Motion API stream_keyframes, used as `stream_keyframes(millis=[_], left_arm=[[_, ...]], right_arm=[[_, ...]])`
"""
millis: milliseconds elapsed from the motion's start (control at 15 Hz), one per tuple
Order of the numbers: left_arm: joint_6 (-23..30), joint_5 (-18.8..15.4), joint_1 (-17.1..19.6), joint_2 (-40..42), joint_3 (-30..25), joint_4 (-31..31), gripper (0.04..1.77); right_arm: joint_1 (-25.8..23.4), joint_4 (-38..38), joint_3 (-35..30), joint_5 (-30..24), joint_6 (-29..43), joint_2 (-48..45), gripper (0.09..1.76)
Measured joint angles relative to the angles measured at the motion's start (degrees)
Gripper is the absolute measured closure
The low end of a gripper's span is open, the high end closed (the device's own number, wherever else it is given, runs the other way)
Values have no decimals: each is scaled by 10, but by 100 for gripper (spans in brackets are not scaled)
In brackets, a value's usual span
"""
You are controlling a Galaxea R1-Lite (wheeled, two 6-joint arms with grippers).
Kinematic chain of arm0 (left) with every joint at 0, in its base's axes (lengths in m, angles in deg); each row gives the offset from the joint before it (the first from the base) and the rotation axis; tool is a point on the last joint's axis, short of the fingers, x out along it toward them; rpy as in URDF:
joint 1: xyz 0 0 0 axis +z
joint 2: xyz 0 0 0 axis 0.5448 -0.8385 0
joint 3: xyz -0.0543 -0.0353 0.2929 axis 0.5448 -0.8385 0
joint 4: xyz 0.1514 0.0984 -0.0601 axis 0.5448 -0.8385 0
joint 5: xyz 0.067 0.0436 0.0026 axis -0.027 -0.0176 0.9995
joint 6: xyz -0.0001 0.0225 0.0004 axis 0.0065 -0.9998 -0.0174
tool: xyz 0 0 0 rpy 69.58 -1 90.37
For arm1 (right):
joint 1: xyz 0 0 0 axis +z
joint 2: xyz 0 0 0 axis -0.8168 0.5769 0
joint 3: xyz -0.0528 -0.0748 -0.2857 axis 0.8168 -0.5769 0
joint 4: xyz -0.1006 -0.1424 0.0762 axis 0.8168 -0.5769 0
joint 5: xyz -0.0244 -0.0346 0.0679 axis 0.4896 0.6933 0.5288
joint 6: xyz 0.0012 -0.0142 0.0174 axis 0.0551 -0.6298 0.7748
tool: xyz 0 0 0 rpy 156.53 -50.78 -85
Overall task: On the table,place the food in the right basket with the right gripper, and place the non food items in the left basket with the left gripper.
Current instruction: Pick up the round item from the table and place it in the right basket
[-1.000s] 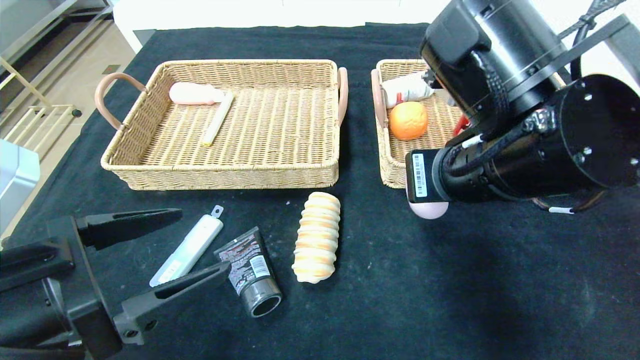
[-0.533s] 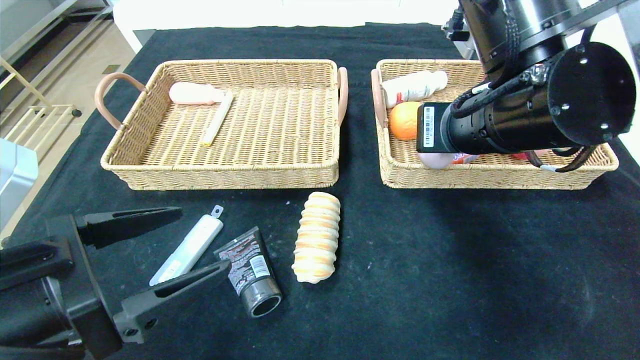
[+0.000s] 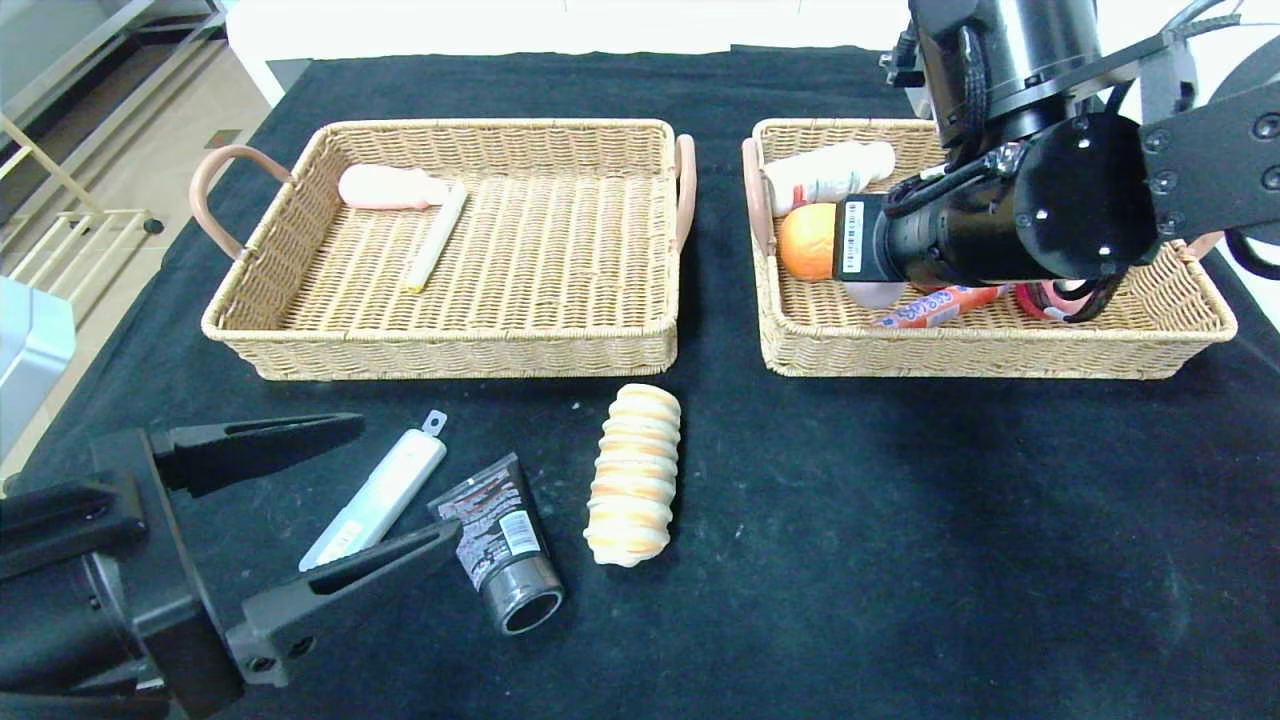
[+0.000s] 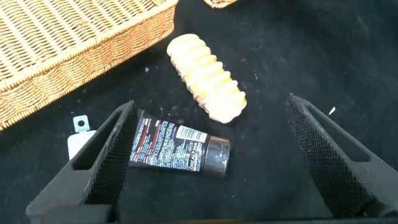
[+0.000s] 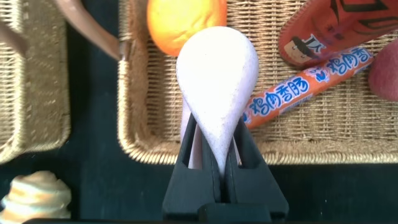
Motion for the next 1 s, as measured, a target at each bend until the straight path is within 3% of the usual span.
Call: stream_keyframes(millis=[533,600,800,1000], left_arm=[[-3,1,1,0,0,1,9],[-3,1,1,0,0,1,9],[-3,1,1,0,0,1,9],[-4,1,1,0,0,1,9]], right_arm=[[-15,17,0,0,-4,17,168],[-15,17,0,1,-4,17,147],[-16,20,0,1,-4,18,104],[-18,20,0,2,-4,18,76]])
